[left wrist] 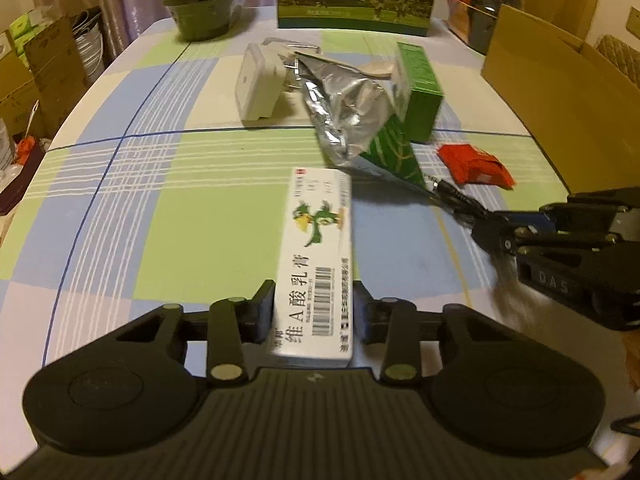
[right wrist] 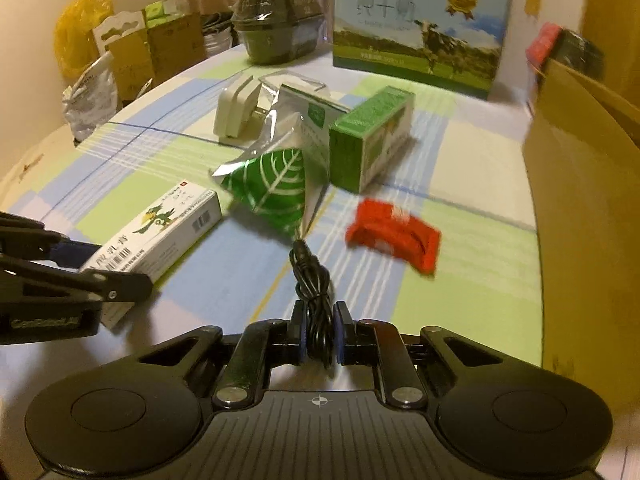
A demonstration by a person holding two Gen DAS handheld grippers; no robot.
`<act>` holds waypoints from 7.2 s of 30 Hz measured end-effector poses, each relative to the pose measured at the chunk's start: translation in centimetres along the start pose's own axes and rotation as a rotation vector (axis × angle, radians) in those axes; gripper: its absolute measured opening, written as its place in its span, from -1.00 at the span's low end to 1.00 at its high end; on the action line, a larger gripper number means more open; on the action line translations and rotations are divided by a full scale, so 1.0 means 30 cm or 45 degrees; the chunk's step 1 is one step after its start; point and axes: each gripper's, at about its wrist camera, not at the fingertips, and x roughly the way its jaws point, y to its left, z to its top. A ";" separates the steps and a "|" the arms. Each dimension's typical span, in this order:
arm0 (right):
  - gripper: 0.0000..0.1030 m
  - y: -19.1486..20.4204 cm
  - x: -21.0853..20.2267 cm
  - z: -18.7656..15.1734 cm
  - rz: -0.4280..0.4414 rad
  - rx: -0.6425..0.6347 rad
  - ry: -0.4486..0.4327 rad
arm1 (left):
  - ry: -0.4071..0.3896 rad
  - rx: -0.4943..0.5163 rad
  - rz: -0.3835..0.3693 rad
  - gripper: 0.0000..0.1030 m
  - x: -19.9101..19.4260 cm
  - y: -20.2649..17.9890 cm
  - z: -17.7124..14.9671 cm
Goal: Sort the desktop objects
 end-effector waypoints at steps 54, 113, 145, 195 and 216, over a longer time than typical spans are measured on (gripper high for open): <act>-0.82 -0.039 -0.518 -0.158 -0.147 0.257 -0.260 | -0.156 0.181 -0.182 -0.36 -0.347 -0.258 -0.064; -0.81 -0.650 -0.619 0.016 -0.430 0.408 -0.389 | -0.289 0.312 -0.449 -0.24 -0.293 -0.842 0.366; 0.25 -0.399 -0.714 -0.087 -0.292 0.468 -0.461 | -0.244 0.078 -0.324 0.23 -0.353 -0.447 0.150; 0.85 -0.021 -0.207 0.053 -0.100 0.231 -0.213 | -0.126 -0.159 -0.150 0.93 -0.198 0.103 0.045; 0.61 -0.142 0.164 0.153 -0.180 0.302 -0.125 | -0.075 -0.089 -0.227 0.93 0.105 0.089 0.262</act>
